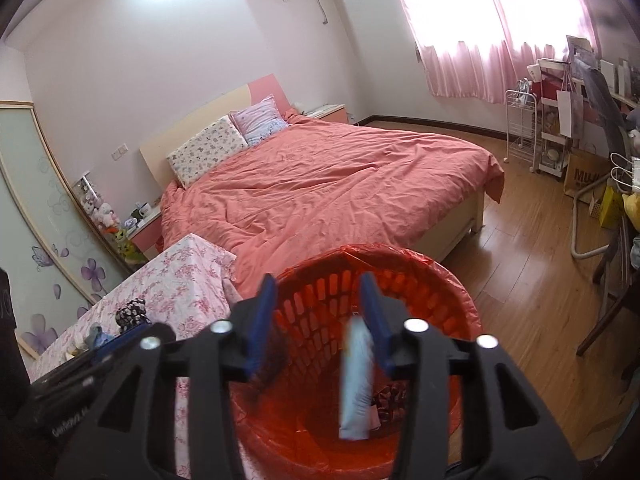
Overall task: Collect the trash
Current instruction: 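Carry the tube and mesh pad over the orange basket and release both, then move both grippers back over the table toward the remaining items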
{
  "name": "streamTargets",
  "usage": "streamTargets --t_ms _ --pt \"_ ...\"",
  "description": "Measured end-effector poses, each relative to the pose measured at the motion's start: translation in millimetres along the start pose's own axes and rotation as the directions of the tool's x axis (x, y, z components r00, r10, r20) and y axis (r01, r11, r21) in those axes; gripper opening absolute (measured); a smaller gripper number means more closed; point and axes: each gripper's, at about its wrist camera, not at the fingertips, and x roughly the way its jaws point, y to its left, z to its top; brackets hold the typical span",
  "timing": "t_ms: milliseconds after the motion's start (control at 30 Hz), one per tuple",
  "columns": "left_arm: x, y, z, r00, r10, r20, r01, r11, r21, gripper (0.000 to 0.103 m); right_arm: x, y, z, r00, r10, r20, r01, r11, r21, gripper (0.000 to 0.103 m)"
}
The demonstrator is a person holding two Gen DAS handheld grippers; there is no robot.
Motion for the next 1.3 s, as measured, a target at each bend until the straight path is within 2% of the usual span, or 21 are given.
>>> streamTargets --t_ms 100,200,233,367,433,600,667,767,900,933,1133,1300 --pt "-5 12 -7 0.999 0.046 -0.011 -0.047 0.999 -0.003 0.06 2 4 -8 1.0 -0.026 -0.005 0.026 0.999 -0.025 0.054" --pt "-17 28 -18 0.991 0.135 -0.004 -0.135 0.991 0.007 0.073 0 14 -17 0.999 -0.051 -0.003 0.05 0.997 -0.05 0.062" --pt "-23 36 -24 0.984 0.177 0.0 -0.177 0.984 0.013 0.077 -1 19 -19 0.998 -0.063 -0.002 0.063 0.996 -0.066 0.064" --pt "-48 73 -45 0.948 0.318 0.015 -0.317 0.948 -0.01 0.079 1 42 -31 0.996 -0.087 -0.018 0.083 0.988 -0.131 0.067" --pt "-60 97 -56 0.932 0.363 0.003 -0.362 0.931 -0.054 0.083 3 56 -38 0.996 -0.073 -0.041 0.066 0.986 -0.156 0.067" --pt "-93 152 -79 0.893 0.45 -0.03 -0.449 0.881 -0.15 0.084 10 98 -59 0.995 -0.037 -0.089 0.017 0.975 -0.221 0.067" --pt "-109 177 -88 0.869 0.494 -0.042 -0.492 0.85 -0.189 0.084 14 124 -70 0.993 -0.014 -0.117 -0.017 0.966 -0.257 0.067" --pt "-128 206 -98 0.844 0.535 -0.049 -0.529 0.812 -0.247 0.084 17 155 -83 0.989 0.014 -0.145 -0.059 0.951 -0.305 0.067" --pt "-153 239 -111 0.794 0.607 -0.046 -0.592 0.753 -0.288 0.084 24 206 -103 0.978 0.07 -0.197 -0.139 0.922 -0.363 0.067" --pt "-156 245 -113 0.787 0.615 -0.047 -0.599 0.744 -0.295 0.084 24 215 -108 0.975 0.08 -0.206 -0.154 0.916 -0.37 0.067" --pt "-173 278 -125 0.756 0.652 -0.062 -0.629 0.697 -0.345 0.084 32 288 -140 0.941 0.176 -0.289 -0.29 0.86 -0.421 0.063" --pt "-186 298 -134 0.746 0.663 -0.061 -0.631 0.675 -0.382 0.084 39 341 -159 0.915 0.232 -0.331 -0.368 0.818 -0.443 0.061"
